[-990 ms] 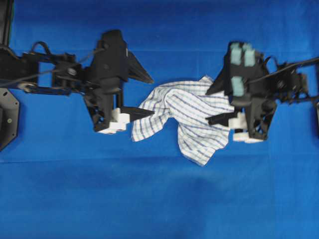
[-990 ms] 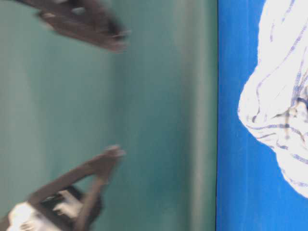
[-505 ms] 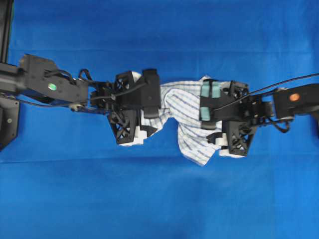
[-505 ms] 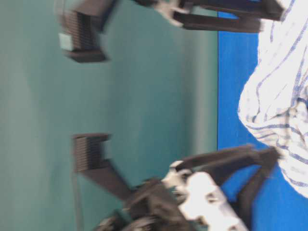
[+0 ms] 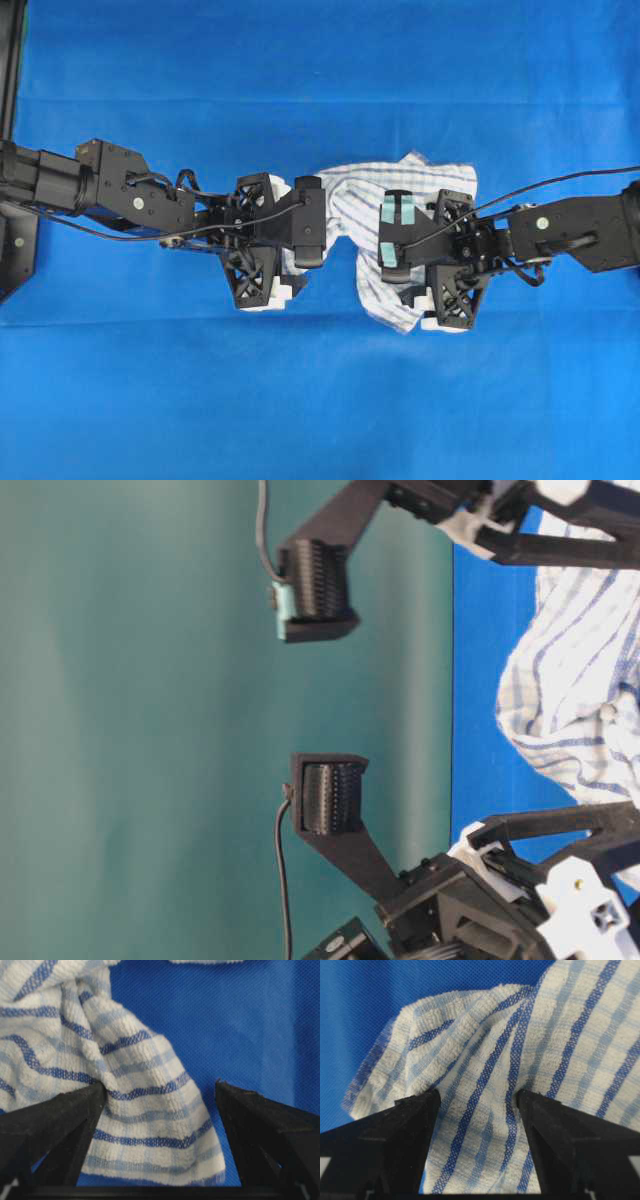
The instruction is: Lift the towel with both arms.
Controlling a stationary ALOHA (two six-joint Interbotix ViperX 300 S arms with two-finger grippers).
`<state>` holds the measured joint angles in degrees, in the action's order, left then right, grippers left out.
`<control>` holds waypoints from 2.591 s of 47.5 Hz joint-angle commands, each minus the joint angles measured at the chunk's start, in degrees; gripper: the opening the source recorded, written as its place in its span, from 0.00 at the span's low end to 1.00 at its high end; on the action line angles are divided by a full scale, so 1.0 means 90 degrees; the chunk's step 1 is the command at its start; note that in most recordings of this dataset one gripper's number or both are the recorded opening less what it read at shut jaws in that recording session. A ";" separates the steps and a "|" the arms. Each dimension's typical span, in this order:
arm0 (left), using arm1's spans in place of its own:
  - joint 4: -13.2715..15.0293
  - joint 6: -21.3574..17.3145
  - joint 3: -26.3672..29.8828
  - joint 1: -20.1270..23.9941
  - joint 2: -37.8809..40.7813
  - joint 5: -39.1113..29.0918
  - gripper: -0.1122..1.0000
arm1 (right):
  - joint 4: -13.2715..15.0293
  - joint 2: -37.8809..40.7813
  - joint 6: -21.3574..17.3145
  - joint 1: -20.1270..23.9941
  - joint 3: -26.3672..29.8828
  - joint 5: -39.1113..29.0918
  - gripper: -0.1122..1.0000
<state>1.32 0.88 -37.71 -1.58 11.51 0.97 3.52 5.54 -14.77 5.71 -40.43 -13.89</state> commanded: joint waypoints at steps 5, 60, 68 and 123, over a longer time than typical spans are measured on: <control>0.0020 0.0010 -0.0010 0.0098 0.0010 0.0078 0.85 | -0.0020 0.0020 -0.0020 0.0010 0.0068 0.0078 0.69; 0.0010 -0.0029 0.0664 0.0195 -0.2725 -0.2383 0.12 | 0.0313 -0.2422 0.0059 -0.0215 0.0908 -0.1406 0.13; 0.0010 -0.0049 0.1250 0.0342 -0.3281 -0.3096 0.12 | 0.0742 -0.2773 0.0088 -0.0293 0.1572 -0.2227 0.13; -0.0098 -0.0811 0.4014 0.0879 -0.3437 -0.5225 0.13 | 0.2002 -0.2969 0.0645 -0.0430 0.4092 -0.3936 0.13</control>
<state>0.53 -6.24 -2.90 6.06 -18.81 -46.67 21.27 -20.39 -9.32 2.11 -4.92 -49.57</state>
